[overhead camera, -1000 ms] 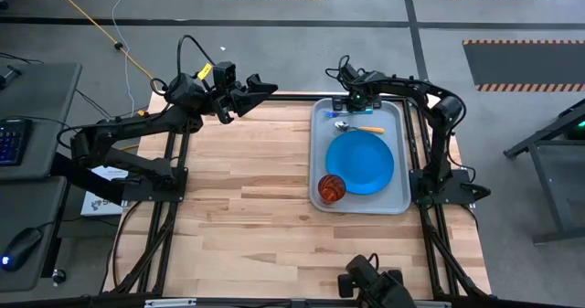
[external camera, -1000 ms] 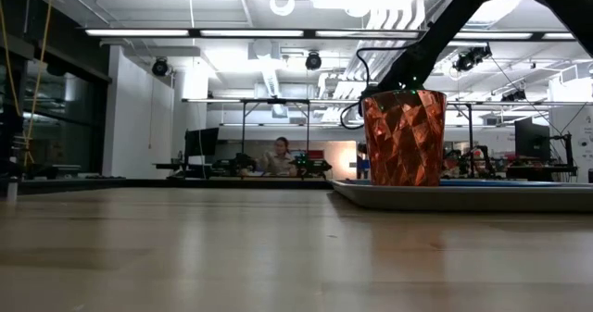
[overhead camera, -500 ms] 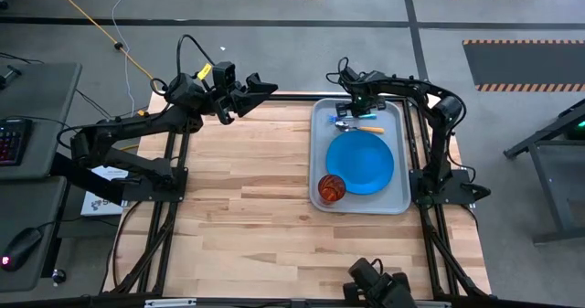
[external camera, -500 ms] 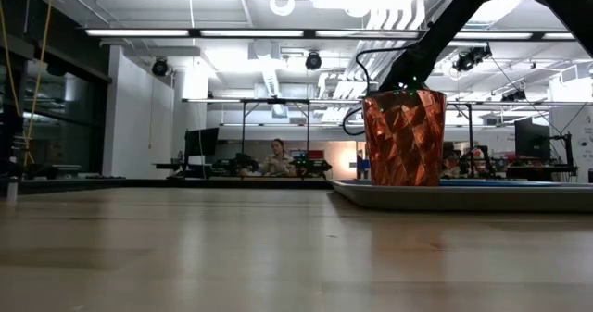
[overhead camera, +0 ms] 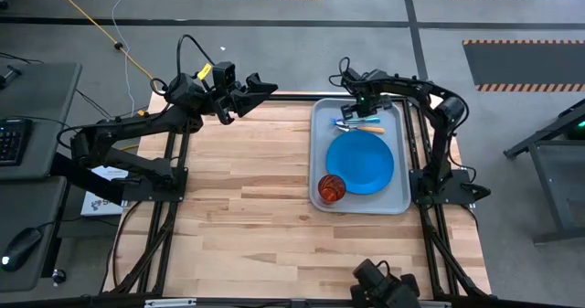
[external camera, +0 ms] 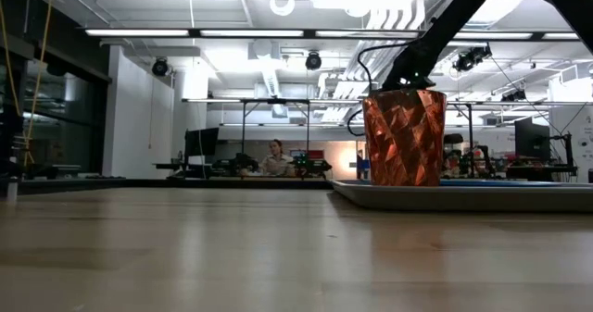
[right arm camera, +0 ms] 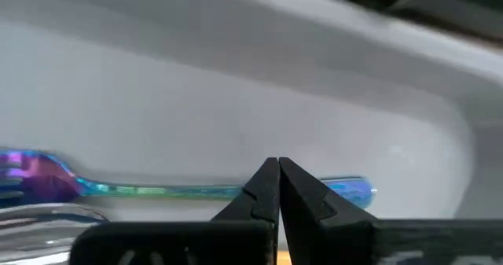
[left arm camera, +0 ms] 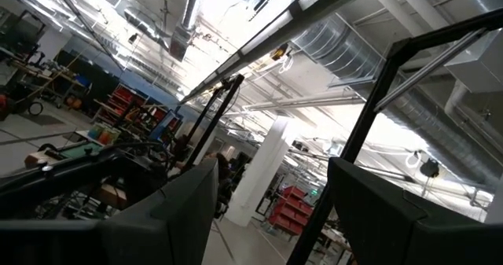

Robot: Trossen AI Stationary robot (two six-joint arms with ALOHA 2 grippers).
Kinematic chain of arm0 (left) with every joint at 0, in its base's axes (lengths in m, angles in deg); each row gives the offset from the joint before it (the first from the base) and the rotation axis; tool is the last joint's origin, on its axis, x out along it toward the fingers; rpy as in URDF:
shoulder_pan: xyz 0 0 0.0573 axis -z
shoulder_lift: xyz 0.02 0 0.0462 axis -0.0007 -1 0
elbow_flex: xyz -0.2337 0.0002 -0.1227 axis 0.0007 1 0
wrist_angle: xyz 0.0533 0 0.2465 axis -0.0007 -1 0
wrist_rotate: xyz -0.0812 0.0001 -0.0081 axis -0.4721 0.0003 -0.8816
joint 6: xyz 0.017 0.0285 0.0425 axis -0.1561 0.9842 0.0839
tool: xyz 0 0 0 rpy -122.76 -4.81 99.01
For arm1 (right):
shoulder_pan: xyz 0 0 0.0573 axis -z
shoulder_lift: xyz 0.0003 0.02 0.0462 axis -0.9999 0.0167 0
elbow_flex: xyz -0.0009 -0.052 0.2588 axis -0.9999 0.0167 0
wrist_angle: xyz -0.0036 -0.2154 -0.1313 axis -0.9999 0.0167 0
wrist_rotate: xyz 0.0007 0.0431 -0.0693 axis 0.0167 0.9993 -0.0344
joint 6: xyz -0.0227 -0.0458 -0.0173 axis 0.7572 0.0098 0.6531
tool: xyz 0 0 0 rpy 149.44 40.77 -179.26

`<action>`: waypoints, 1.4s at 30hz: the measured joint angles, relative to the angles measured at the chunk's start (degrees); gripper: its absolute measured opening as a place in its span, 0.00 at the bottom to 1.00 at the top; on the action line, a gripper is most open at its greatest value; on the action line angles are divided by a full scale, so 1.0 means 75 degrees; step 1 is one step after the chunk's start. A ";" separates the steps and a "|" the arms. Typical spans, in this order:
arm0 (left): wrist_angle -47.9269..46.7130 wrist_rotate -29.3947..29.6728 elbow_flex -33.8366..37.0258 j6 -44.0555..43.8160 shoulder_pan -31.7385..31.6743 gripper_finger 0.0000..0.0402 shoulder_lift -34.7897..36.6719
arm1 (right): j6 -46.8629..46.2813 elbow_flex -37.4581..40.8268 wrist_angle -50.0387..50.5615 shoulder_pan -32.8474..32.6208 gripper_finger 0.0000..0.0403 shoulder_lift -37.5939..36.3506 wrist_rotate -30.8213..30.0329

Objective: Pick and place plate/cup/fork/spoon on tray
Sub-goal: Put the blue fork to the right of the yellow spoon on the gray serving tray

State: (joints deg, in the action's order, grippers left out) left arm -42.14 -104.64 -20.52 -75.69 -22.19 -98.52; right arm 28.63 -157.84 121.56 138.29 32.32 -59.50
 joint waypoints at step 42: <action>-0.1832 -0.1166 0.0000 -0.0081 -0.0836 0.57 0.0239 | -0.0847 0.1066 -0.3556 -0.1568 0.00 -0.1016 0.2692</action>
State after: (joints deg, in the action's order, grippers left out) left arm -55.88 -113.38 -20.52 -76.30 -28.46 -96.73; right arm 22.28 -149.84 94.89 126.53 24.70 -39.31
